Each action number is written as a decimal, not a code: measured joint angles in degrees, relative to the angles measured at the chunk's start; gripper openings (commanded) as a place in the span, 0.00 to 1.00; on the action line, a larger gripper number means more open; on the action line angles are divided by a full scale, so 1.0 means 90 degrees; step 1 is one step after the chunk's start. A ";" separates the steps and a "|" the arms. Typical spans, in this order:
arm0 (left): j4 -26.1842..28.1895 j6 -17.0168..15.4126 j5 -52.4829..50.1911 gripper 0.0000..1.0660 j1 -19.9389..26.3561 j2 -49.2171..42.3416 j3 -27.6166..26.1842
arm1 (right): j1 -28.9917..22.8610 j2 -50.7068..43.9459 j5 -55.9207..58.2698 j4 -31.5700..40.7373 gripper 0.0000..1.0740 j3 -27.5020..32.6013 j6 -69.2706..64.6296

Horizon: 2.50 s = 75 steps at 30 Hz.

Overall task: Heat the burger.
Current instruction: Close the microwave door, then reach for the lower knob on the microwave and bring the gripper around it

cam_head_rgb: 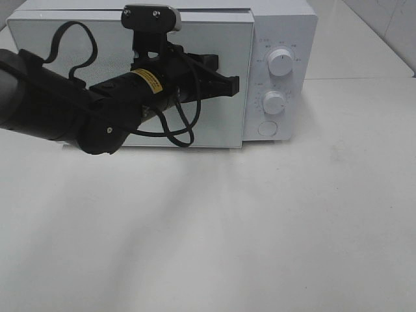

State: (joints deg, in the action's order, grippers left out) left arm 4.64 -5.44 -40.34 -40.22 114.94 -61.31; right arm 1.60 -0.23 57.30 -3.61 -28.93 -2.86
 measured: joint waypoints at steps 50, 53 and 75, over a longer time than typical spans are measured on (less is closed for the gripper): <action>-0.0471 0.0140 0.4374 0.07 -0.0191 -0.1350 -0.0121 | 0.0000 0.0000 0.0000 0.0006 0.71 0.0000 0.0000; -0.0439 0.0140 0.5367 0.21 -0.0191 -0.1579 -0.0115 | 0.0000 0.0000 0.0000 0.0006 0.71 0.0000 0.0000; 0.0306 0.0089 1.0606 0.94 -0.0191 -0.2438 -0.0115 | 0.0000 0.0000 0.0000 0.0006 0.71 0.0000 0.0000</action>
State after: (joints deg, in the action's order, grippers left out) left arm 7.39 -4.64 55.12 -41.94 92.99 -62.34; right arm 1.60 -0.23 57.30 -3.55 -28.93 -2.86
